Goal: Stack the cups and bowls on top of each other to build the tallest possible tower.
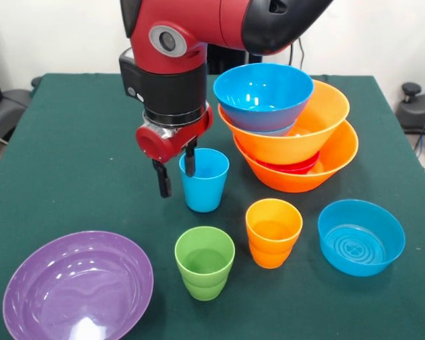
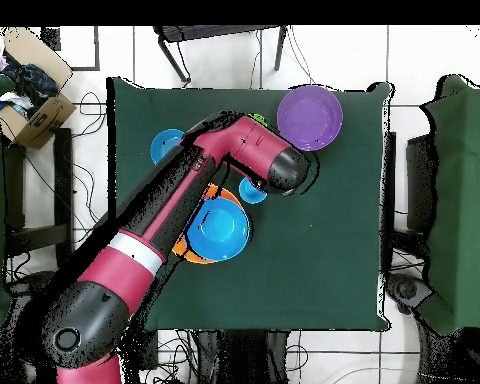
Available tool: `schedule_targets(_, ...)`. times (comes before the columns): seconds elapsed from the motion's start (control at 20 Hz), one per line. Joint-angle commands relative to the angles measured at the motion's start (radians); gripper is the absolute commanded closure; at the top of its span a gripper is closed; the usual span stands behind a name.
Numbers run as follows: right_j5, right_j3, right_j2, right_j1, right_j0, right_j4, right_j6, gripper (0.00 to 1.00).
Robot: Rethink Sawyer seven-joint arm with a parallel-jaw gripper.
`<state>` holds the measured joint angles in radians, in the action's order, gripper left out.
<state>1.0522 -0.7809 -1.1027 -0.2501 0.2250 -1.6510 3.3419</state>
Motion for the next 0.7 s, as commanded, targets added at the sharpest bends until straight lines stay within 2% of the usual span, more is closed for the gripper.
schedule_targets(0.05,0.074,0.022,0.138,-0.005,0.008,-0.015,-0.181,0.0)
schedule_targets(0.4,0.101,0.001,0.132,0.057,0.015,-0.01,-0.202,0.0)
schedule_targets(0.7,0.098,0.005,0.136,0.078,0.009,0.009,-0.209,0.0)
